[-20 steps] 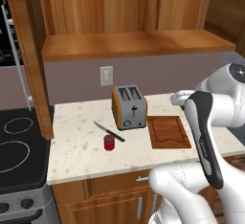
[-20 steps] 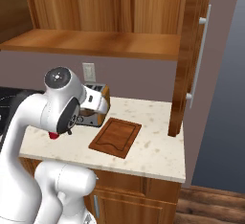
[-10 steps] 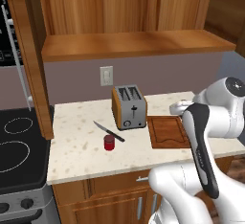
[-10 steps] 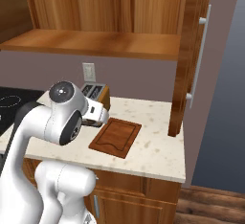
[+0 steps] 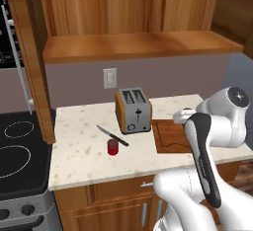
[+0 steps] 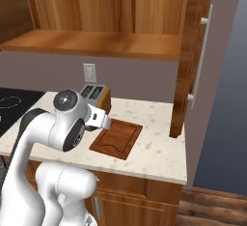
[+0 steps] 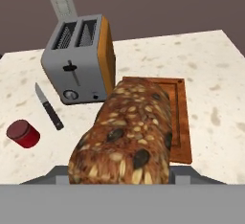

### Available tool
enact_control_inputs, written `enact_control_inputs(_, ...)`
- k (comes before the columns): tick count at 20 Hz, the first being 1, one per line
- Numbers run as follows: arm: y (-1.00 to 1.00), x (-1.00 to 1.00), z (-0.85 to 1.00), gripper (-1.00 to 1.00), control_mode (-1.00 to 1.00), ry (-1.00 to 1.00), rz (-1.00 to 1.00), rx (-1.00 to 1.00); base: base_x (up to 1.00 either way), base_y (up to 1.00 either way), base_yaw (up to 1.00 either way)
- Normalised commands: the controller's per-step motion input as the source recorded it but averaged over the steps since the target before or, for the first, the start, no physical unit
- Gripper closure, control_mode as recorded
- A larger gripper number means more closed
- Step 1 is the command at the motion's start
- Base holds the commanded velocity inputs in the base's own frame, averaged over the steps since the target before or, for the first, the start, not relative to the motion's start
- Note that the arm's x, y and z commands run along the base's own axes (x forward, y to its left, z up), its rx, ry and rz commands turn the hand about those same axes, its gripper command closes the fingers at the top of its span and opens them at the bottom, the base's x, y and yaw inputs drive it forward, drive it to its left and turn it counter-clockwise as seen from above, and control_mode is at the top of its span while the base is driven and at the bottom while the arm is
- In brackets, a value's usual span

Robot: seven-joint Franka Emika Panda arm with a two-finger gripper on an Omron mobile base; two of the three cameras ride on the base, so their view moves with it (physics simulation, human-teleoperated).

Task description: Pick the bread, place it on the cutting board, pick the jam, place it on the counter, and close the cabinet.

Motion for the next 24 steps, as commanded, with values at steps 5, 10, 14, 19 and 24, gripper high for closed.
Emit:
enact_control_inputs(5,0.00,0.15,-0.18,1.00,-1.00,0.00,0.00,0.00,0.00,0.00,0.00)
enact_control_inputs(10,0.00,0.19,-0.19,1.00,-1.00,0.00,0.00,0.00,0.00,0.00,0.00)
enact_control_inputs(14,0.00,0.24,-0.18,1.00,-1.00,-0.01,0.00,0.00,0.00,0.00,0.00)
enact_control_inputs(19,0.00,0.25,-0.20,1.00,-1.00,-0.01,0.00,0.00,0.00,0.00,0.00)
enact_control_inputs(24,0.00,0.24,-0.20,1.00,-1.00,-0.01,0.00,0.00,0.00,0.00,0.00)
